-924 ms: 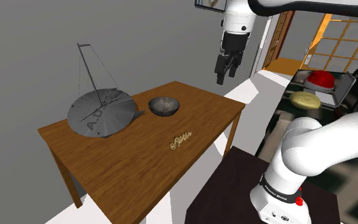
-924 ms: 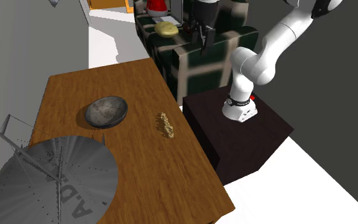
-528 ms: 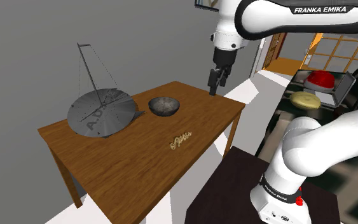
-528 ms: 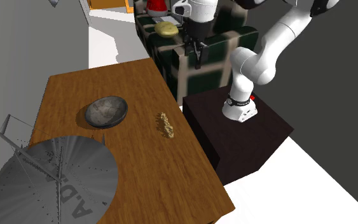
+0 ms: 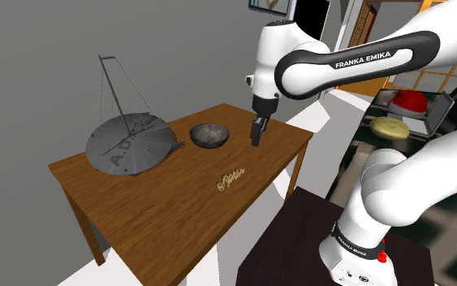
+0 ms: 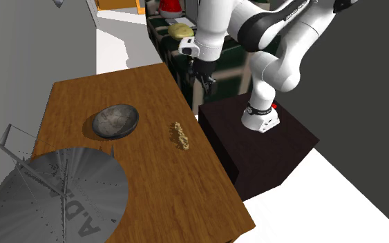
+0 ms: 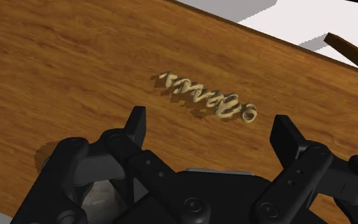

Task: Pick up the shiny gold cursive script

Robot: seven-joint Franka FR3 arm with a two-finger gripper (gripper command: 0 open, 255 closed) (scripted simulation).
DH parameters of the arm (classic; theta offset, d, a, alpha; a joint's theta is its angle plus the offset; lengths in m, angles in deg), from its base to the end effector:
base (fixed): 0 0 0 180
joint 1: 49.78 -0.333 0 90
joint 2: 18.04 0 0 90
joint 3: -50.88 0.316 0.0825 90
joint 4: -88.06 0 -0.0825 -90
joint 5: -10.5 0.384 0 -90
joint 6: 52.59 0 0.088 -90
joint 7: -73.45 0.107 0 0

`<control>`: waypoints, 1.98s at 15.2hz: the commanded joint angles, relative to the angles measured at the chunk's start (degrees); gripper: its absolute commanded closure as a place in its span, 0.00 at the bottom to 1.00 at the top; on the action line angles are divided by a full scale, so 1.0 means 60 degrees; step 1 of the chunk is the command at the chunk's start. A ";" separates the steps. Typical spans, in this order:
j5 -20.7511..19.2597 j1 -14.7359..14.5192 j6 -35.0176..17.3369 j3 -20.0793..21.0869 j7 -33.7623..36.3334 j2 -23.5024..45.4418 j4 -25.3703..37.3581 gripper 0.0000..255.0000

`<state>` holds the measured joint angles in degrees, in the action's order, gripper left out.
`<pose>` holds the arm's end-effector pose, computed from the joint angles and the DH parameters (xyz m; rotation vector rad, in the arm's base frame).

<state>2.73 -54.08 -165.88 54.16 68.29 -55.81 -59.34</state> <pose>0.3539 0.0394 0.4813 2.9544 0.3882 0.0964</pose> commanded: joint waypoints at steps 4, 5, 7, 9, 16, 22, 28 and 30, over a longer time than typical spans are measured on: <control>-0.0521 -0.0140 -0.2143 0.0005 -0.0595 0.1374 -0.0580 0.00; -0.0645 -0.0153 -0.2557 0.0020 -0.0683 0.1679 -0.0656 0.00; -0.0927 -0.0156 -0.3383 0.0067 -0.0827 0.2334 -0.0765 0.00; -0.1273 -0.0124 -0.4195 0.0133 -0.0917 0.3041 -0.0811 0.00; -0.2786 0.0153 -0.6252 0.0385 -0.0627 0.5177 -0.0634 0.00; -0.3799 0.0365 -0.7091 0.0401 0.0273 0.6083 -0.0661 0.00; -0.3780 0.0360 -0.7081 0.0391 0.0247 0.6067 -0.0664 1.00; -0.3780 0.0360 -0.7081 0.0391 0.0247 0.6068 -0.0662 1.00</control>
<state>-19.96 -51.92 -208.37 56.51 69.78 -19.41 -63.30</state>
